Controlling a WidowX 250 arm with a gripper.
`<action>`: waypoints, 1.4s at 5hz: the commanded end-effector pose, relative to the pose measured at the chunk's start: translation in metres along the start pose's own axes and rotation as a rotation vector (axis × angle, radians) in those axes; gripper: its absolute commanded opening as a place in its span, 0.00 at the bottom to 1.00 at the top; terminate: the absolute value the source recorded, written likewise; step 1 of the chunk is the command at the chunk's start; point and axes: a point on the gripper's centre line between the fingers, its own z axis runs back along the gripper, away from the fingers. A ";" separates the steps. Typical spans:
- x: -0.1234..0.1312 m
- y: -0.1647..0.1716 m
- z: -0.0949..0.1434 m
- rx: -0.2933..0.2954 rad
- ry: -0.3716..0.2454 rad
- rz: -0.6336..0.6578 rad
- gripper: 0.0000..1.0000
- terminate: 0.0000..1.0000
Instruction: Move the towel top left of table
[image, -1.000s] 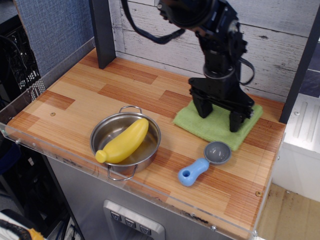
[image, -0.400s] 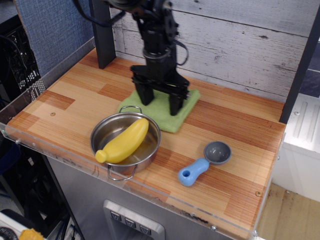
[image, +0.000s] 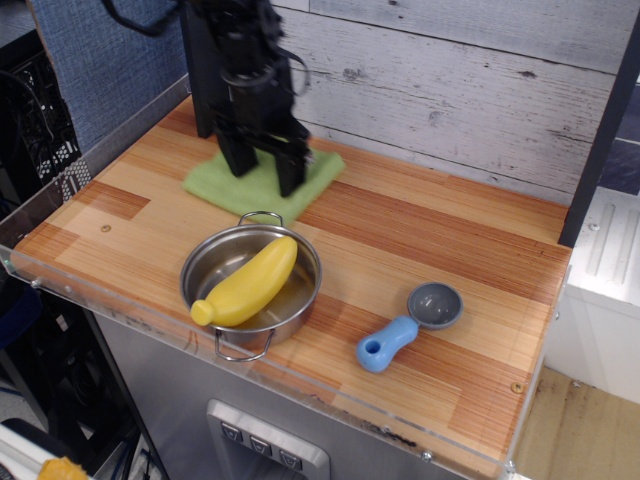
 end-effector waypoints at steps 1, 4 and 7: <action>-0.010 0.039 -0.024 -0.044 0.047 0.007 1.00 0.00; 0.002 0.014 0.072 -0.039 -0.119 -0.020 1.00 0.00; -0.013 0.022 0.144 0.030 -0.146 0.138 1.00 0.00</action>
